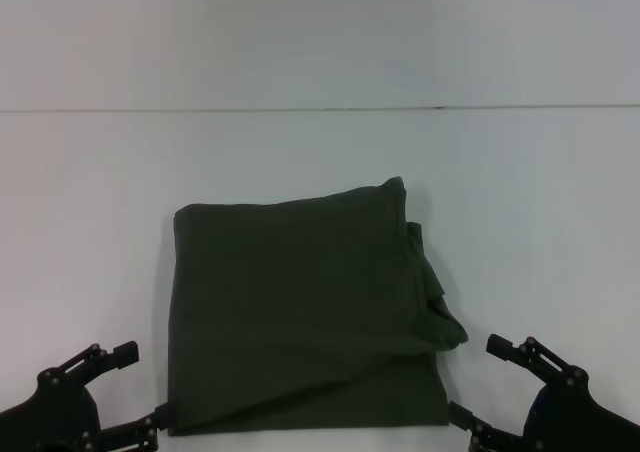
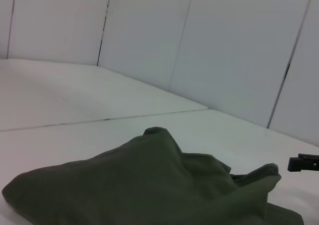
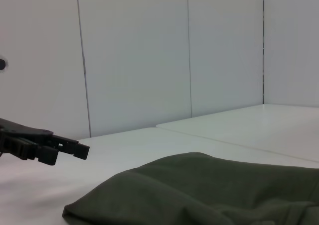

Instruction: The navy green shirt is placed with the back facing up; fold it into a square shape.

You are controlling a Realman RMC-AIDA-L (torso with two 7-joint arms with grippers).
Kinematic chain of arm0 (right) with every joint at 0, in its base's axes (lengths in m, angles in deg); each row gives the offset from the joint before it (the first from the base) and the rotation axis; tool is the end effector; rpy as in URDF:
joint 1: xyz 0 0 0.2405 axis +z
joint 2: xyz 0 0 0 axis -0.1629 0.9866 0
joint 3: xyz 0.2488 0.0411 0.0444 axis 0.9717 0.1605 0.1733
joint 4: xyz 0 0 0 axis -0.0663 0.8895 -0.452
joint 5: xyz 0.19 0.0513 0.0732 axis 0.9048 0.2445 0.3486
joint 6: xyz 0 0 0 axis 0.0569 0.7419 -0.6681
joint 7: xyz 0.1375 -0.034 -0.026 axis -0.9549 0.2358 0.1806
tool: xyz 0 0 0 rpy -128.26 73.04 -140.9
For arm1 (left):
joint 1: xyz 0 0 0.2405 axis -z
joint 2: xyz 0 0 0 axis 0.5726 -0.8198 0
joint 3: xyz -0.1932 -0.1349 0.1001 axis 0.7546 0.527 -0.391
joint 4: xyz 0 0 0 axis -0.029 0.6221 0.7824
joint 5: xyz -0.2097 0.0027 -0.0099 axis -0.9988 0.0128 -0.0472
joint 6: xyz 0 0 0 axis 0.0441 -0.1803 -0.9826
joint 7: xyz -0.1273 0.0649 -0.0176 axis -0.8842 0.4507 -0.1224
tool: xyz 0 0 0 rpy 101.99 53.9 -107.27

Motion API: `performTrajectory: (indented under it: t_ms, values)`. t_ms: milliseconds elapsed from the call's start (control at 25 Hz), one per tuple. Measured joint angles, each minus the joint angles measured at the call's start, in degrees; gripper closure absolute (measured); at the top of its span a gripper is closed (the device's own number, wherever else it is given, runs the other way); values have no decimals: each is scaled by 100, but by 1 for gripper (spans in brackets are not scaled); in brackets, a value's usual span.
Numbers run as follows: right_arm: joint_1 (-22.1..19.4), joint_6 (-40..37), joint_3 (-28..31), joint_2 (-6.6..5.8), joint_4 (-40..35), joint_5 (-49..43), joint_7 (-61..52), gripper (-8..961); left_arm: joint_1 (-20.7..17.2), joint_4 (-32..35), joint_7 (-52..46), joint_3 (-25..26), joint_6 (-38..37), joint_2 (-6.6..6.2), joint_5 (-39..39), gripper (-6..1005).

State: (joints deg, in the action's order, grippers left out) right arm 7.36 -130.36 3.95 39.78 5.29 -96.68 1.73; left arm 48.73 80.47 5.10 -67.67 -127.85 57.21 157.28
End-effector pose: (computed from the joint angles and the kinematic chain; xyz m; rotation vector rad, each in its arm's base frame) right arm 0.3246 0.2109 -0.0669 -2.4276 0.3962 0.8391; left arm -0.3491 0.2035 0.0019 -2.4395 -0.7105 -0.7701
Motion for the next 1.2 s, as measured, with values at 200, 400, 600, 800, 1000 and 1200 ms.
performTrajectory:
  t_ms: [200,400,600,800,1000,1200]
  values:
    - [1,-4,0,4,0,2,0,7,7,6,0,-21,54,0,0,47]
    - [-8,-4,0,8,0,0,0,6,9,11,0,-11,92,-7,0,47]
    - [-7,-4,0,12,0,1,0,6,9,-9,0,2,176,-8,75,47]
    - [-2,-9,0,17,0,1,0,6,9,-17,-4,10,168,0,61,48]
    - [5,-34,2,18,0,2,0,6,9,-21,-6,13,178,0,49,48]
    - [4,-35,36,17,0,2,11,7,21,-23,-8,13,193,-4,30,48]
